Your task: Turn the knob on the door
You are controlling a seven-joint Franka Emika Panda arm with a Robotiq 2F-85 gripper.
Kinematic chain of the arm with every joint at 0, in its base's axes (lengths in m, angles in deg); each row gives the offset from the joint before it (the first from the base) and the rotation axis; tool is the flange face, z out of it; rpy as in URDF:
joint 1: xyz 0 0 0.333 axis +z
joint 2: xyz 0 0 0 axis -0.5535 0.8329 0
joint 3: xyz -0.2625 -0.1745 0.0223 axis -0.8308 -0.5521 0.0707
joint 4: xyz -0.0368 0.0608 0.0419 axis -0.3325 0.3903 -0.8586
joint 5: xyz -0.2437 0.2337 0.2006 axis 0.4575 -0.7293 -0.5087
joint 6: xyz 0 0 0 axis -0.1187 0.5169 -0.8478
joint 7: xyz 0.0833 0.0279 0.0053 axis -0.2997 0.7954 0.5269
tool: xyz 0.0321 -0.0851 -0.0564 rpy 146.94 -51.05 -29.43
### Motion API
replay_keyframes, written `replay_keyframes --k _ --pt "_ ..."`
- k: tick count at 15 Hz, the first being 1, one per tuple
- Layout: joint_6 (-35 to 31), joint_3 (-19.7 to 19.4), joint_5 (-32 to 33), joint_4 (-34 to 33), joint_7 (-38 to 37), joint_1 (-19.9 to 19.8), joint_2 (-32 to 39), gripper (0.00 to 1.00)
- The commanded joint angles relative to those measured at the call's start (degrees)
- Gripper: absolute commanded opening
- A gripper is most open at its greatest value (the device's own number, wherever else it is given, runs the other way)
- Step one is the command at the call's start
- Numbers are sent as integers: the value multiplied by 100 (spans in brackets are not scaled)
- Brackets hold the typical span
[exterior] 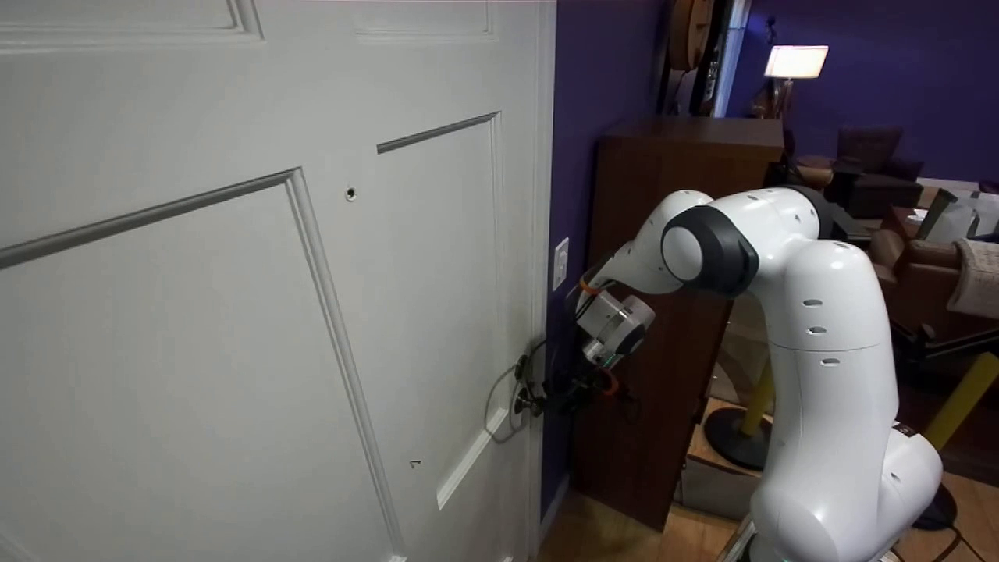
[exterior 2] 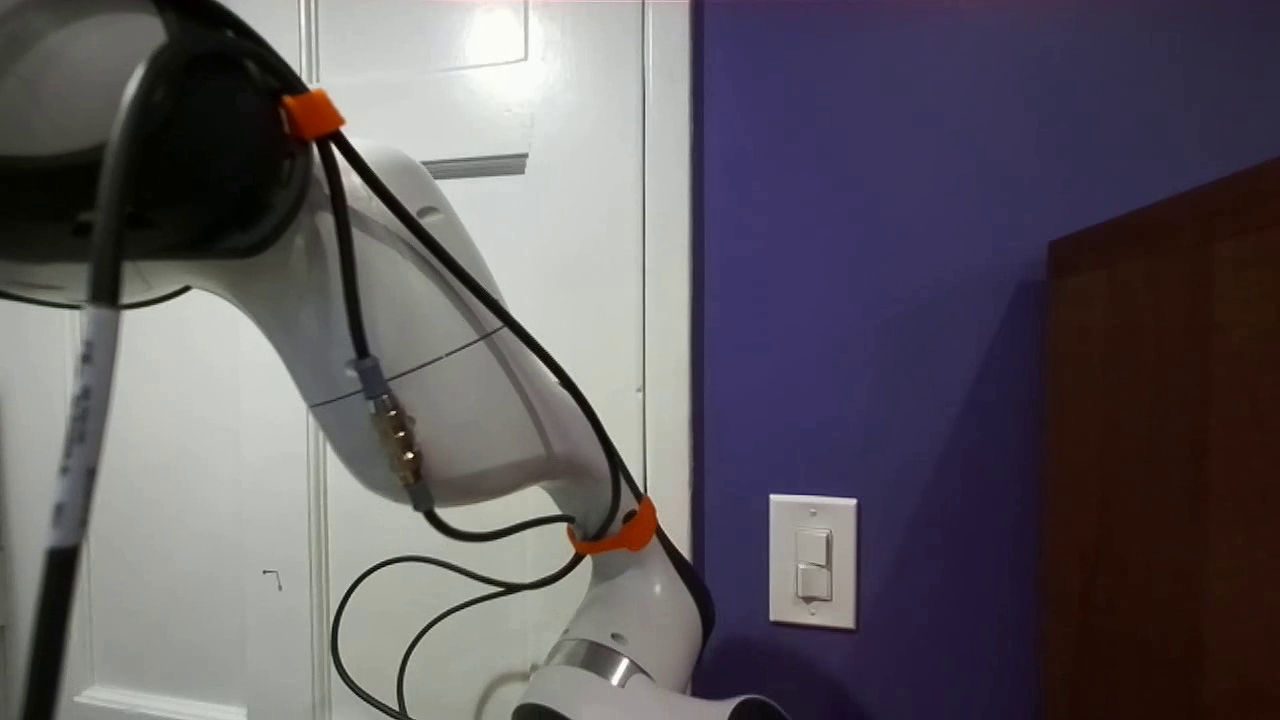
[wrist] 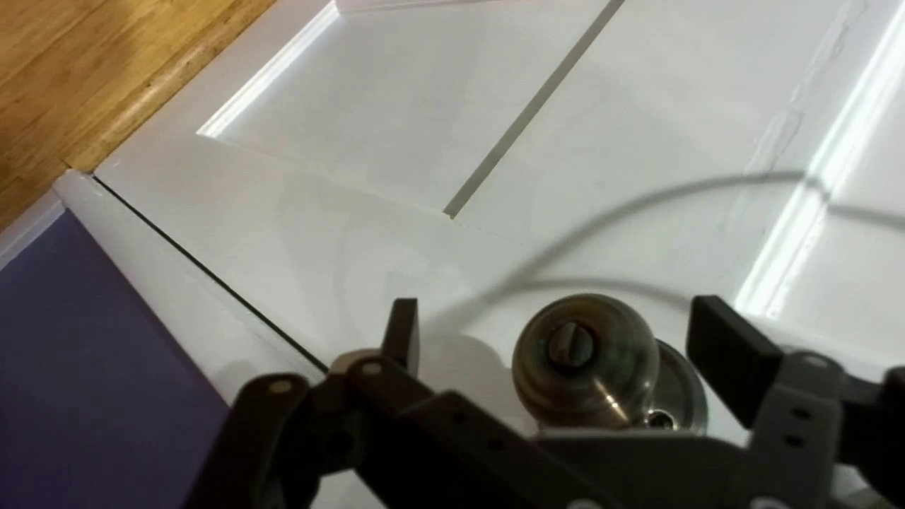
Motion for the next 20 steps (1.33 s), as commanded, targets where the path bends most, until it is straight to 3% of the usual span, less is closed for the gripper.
replay_keyframes --k 1,5,10,17,20 --pt "-29 -45 501 36 -221 160 -255 100" --pt "-411 -83 1278 235 -654 378 -566 100" --pt "-1309 -28 2817 734 -1770 656 -1196 100" --pt "-1835 102 5168 1467 -3342 709 -2139 100" --pt "-1959 101 5859 1766 -3826 693 -2594 100"
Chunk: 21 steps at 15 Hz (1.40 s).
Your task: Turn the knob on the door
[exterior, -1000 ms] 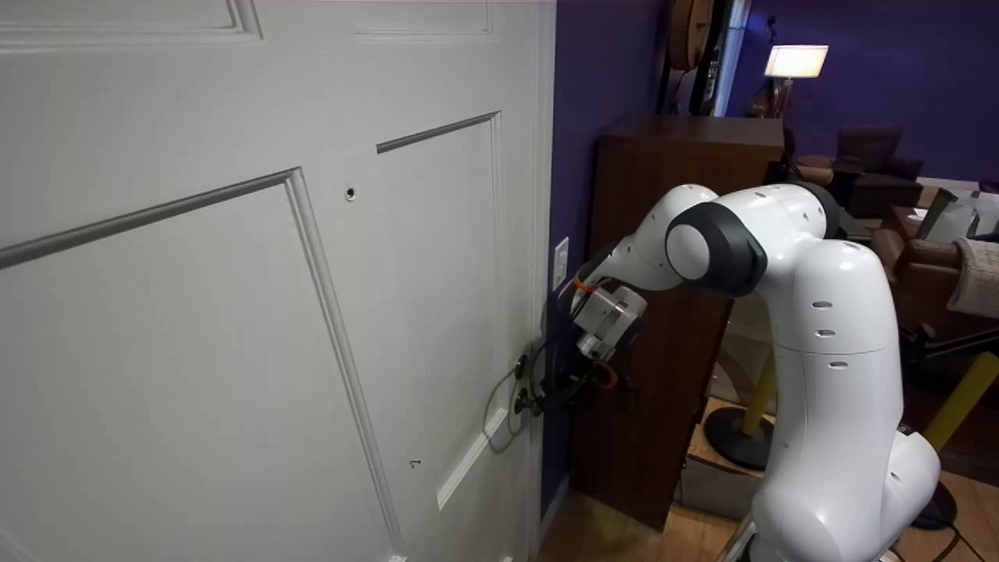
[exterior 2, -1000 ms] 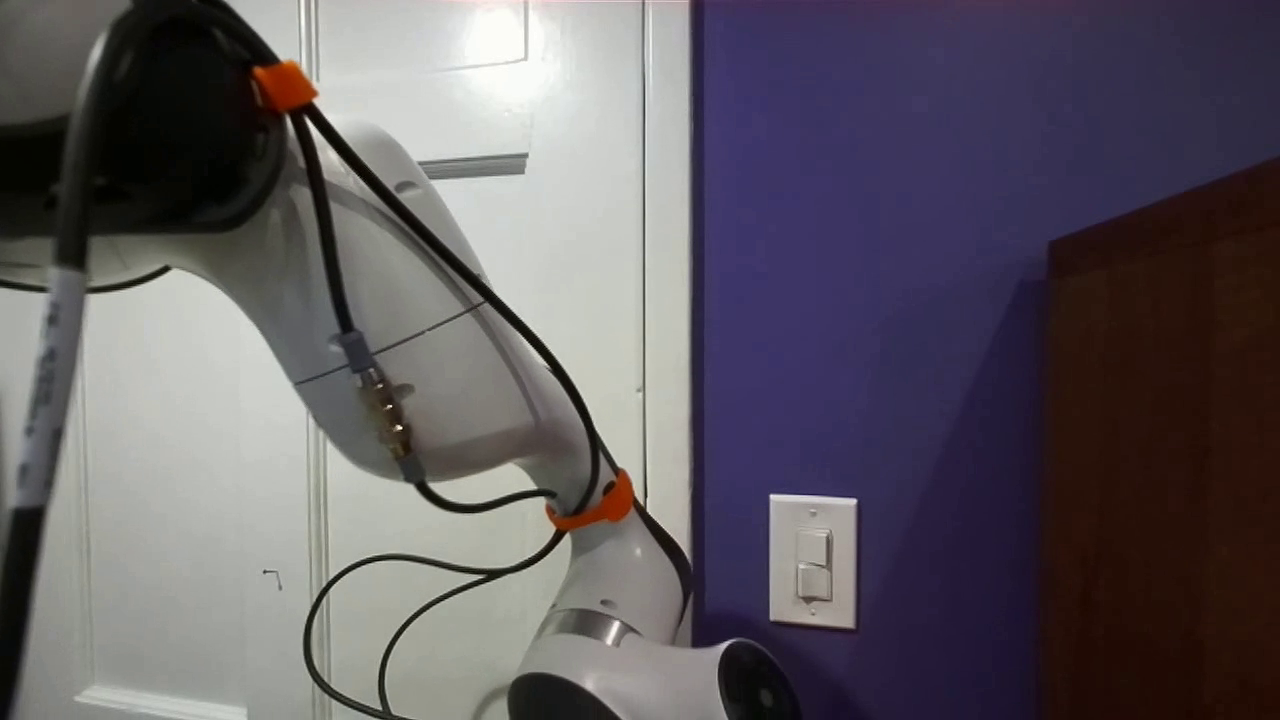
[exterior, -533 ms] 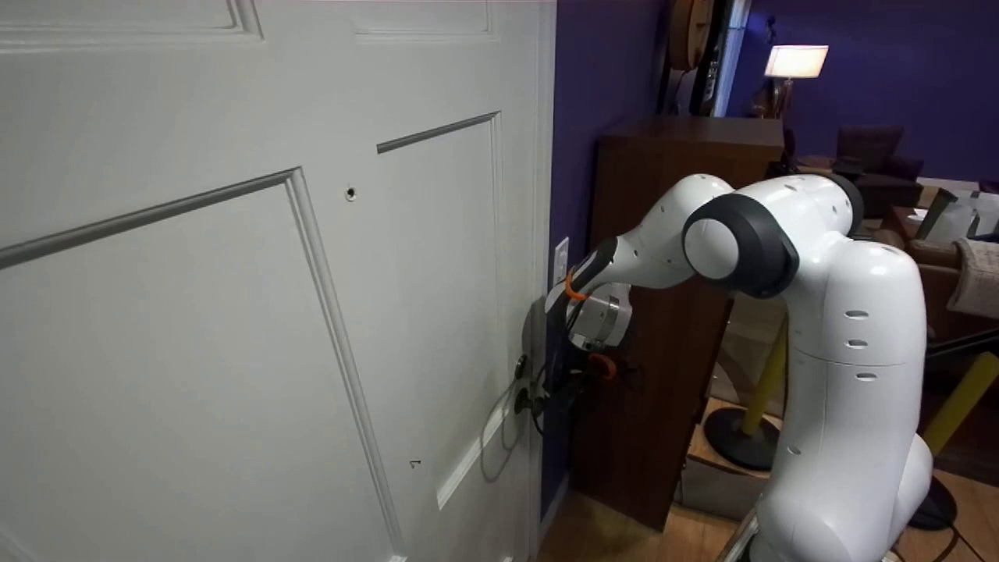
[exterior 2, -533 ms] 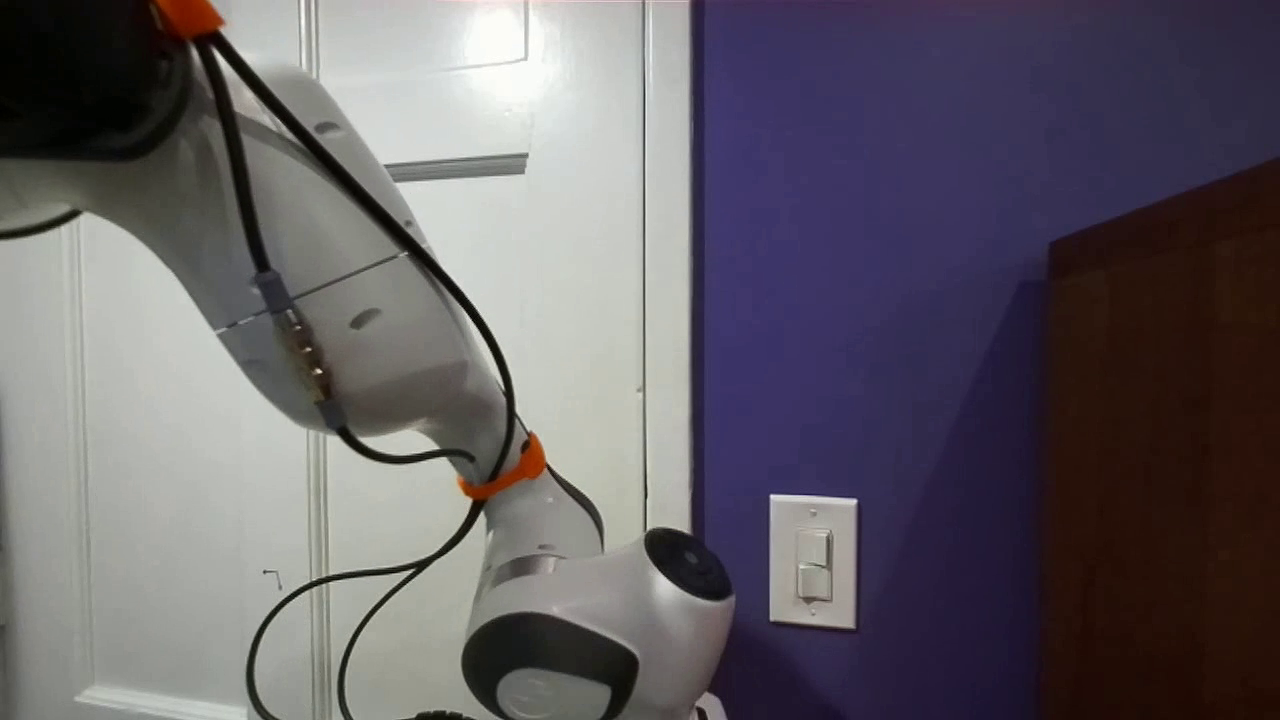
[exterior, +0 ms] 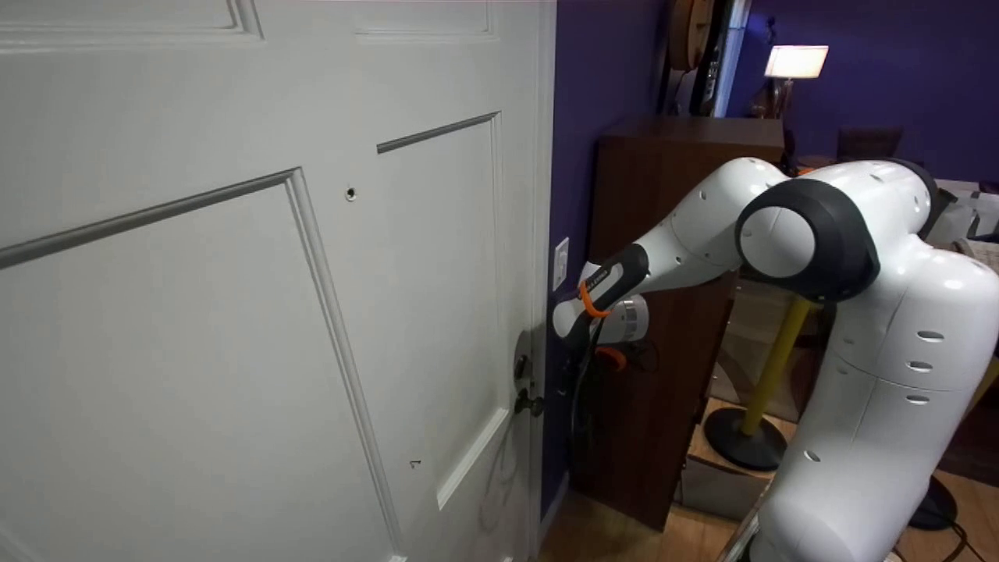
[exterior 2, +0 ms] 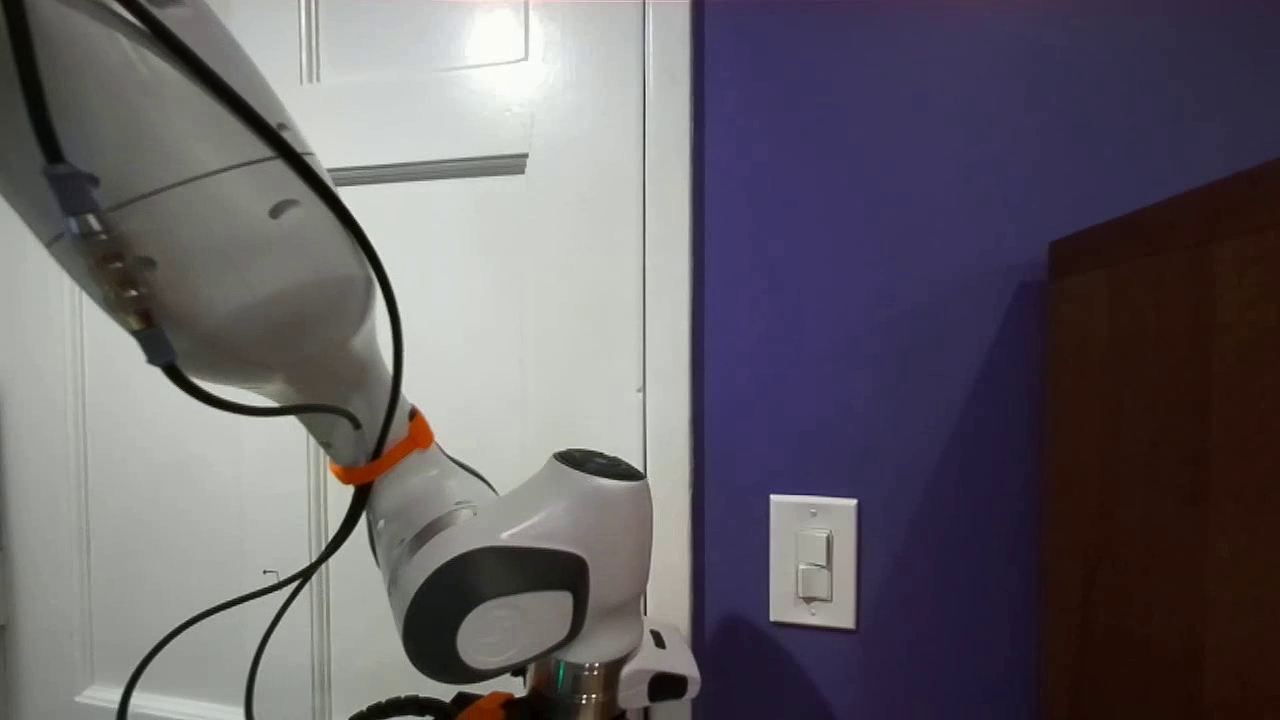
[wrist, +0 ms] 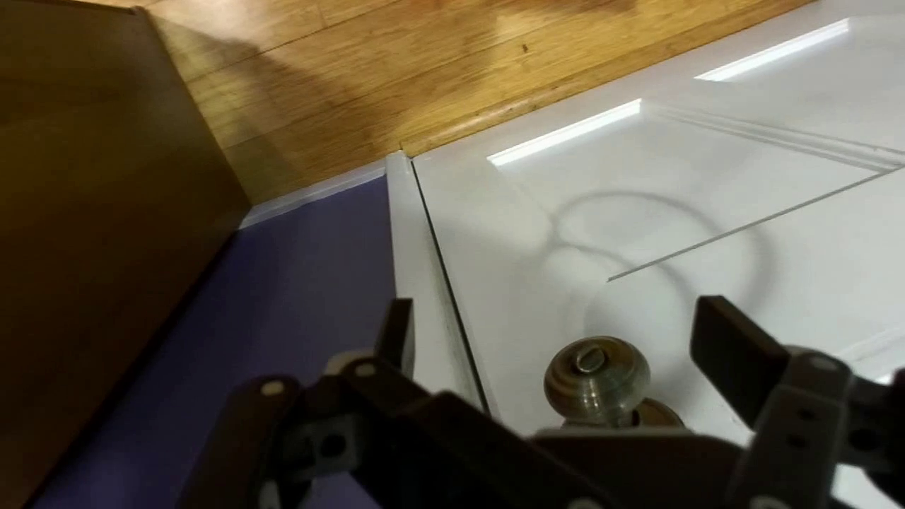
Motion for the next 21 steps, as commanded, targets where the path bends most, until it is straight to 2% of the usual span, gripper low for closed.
replay_keyframes --k 1,9,15,16,21 --pt "-132 32 696 571 -532 8 -800 100" --pt "-69 83 1656 1206 -1290 -17 -2125 100" --pt "-19 137 1725 1598 -1333 -12 -2950 100" --pt "-29 11 1553 1314 -1129 80 -2494 100" --pt "-25 -6 1554 1350 -1132 78 -2530 100"
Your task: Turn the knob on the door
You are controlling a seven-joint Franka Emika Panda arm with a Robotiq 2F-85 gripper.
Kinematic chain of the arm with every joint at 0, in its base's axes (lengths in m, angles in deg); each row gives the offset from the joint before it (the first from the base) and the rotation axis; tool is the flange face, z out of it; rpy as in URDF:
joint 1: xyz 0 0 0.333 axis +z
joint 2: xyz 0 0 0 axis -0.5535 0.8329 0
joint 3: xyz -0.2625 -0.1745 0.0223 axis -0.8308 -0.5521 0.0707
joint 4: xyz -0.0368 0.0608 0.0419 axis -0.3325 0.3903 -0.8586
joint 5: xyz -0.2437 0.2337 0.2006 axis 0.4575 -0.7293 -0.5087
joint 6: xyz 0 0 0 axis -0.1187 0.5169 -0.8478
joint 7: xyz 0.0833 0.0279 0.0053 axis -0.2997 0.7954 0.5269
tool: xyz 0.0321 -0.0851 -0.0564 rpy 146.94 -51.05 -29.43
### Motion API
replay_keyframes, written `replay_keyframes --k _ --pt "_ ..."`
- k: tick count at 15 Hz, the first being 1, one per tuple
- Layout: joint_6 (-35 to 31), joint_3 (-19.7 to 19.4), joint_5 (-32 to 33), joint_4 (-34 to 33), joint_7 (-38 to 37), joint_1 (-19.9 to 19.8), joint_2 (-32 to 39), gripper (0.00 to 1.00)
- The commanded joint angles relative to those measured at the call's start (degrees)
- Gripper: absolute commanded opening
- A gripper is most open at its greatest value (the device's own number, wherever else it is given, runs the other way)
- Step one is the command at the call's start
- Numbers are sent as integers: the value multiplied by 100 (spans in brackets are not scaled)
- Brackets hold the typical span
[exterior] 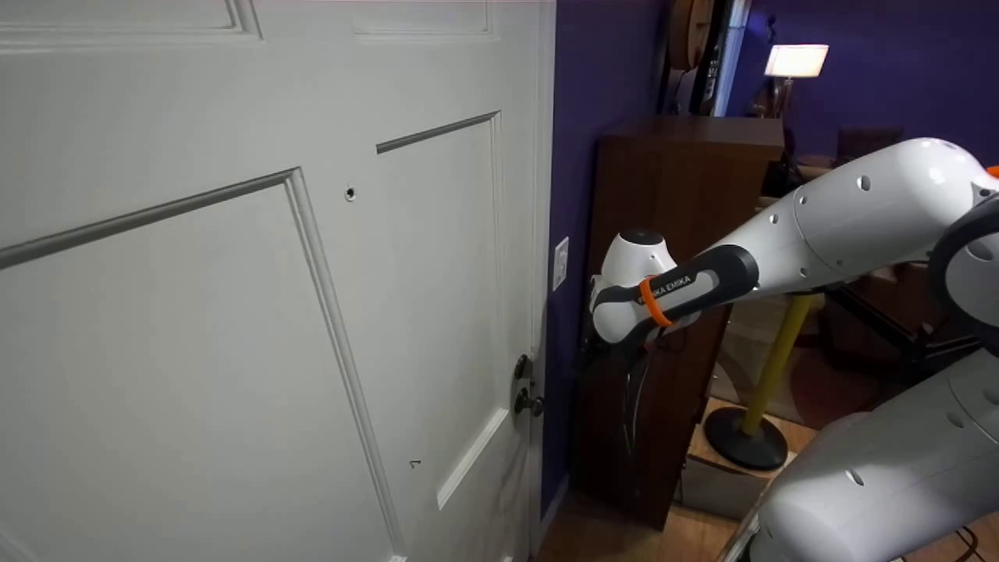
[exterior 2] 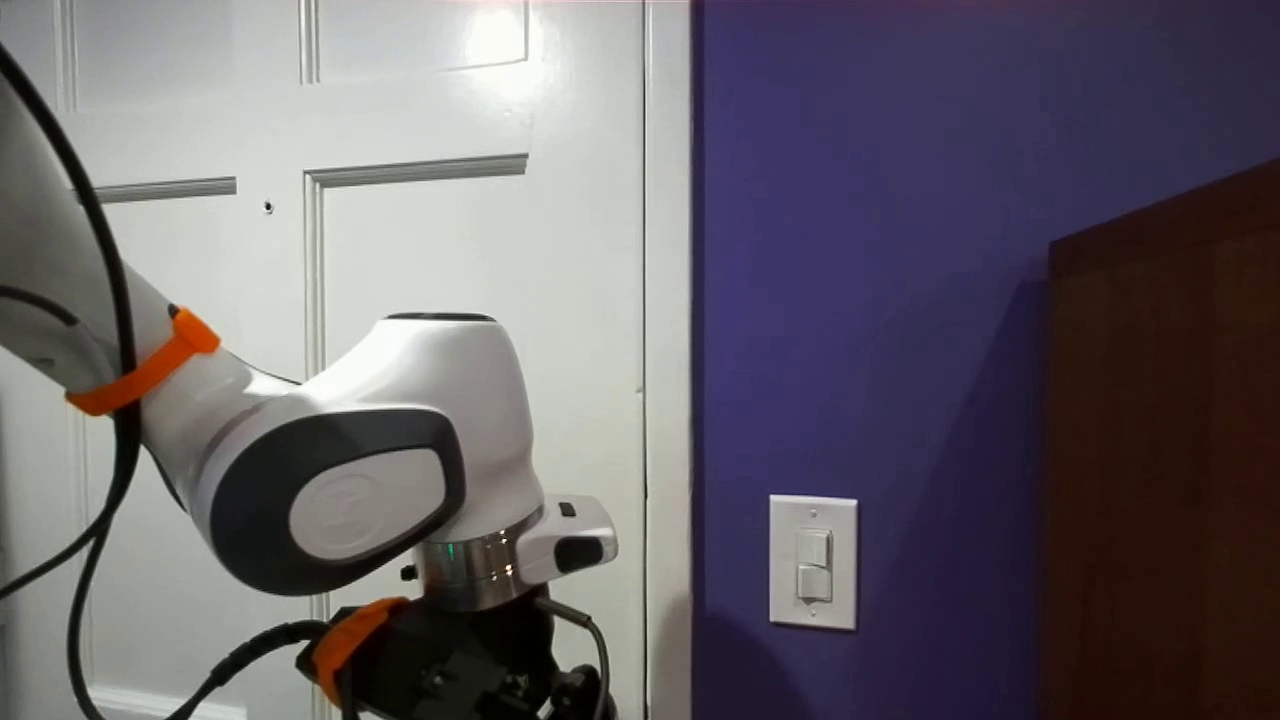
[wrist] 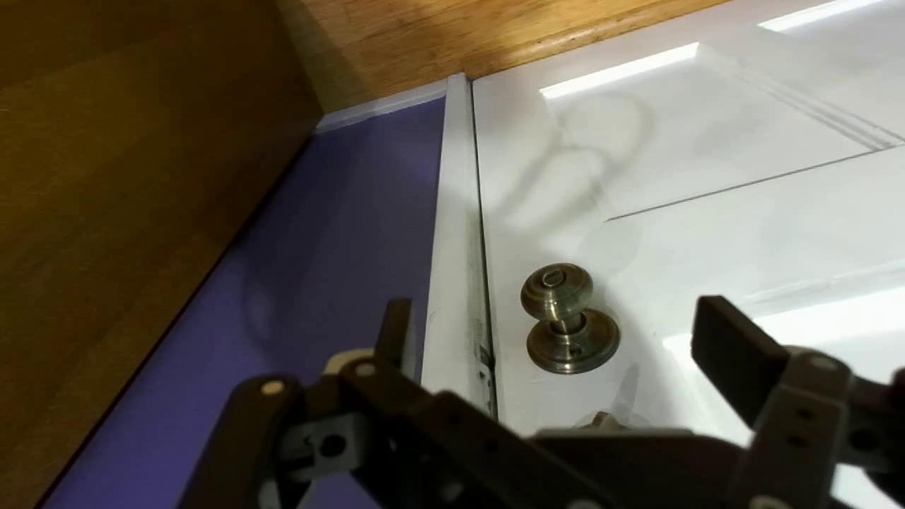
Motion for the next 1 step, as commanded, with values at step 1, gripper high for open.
replay_keyframes --k 1 --pt "16 -78 55 -5 -45 76 -6 100"
